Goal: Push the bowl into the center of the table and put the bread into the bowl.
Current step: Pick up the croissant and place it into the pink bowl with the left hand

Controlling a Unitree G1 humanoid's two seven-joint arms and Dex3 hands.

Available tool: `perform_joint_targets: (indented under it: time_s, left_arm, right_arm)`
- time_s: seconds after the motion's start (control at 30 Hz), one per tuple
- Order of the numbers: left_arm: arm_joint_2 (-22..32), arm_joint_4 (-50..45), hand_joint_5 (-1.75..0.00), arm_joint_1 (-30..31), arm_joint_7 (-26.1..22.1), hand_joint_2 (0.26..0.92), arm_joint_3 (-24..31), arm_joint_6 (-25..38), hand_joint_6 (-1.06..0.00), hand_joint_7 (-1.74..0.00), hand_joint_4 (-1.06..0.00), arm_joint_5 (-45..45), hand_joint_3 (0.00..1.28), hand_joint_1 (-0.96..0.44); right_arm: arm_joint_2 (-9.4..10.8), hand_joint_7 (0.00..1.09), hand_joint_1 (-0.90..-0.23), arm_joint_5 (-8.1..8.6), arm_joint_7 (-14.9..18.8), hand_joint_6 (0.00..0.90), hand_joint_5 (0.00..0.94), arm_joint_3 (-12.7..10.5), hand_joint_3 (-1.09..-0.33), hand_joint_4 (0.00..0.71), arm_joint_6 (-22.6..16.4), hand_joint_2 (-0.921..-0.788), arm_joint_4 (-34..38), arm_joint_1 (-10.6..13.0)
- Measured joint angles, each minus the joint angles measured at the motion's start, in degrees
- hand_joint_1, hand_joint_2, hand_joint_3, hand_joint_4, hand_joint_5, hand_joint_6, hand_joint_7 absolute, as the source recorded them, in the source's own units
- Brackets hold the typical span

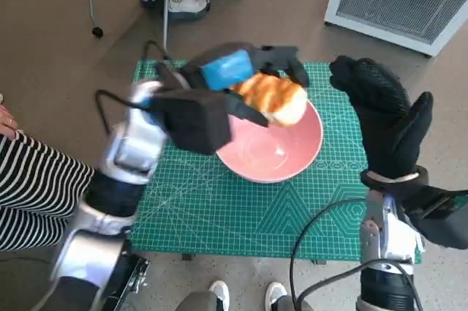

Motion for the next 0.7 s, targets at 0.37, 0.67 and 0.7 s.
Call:
perform_joint_targets:
  time_s: [0.37,0.67,0.7]
  left_arm:
    - [-1.87,5.38,-0.06,-0.18,-1.98,0.841,-4.96,-0.26,-0.30,-0.35,-0.34,3.53,0.02,-0.17]
    - [-1.51,10.15,0.00,-0.25,-5.90,0.817,-6.57,-2.93,-0.26,-0.15,-0.18,4.48,0.00,-0.23]
    - [-1.24,10.16,0.00,-0.25,-6.18,0.815,-6.51,-3.38,-0.26,-0.14,-0.16,4.46,0.00,-0.23]
  right_arm:
    - [-0.10,0.34,-0.710,-0.05,-0.52,0.121,0.003,-0.63,-0.773,0.179,-0.16,-0.921,-0.72,0.96]
    - [-0.04,0.35,-0.711,-0.25,-1.47,0.120,0.004,-0.82,-0.770,0.182,-0.28,-0.921,-0.86,1.31]
    - [-0.03,0.35,-0.712,-0.27,-1.54,0.119,0.004,-0.82,-0.770,0.182,-0.30,-0.921,-0.86,1.31]
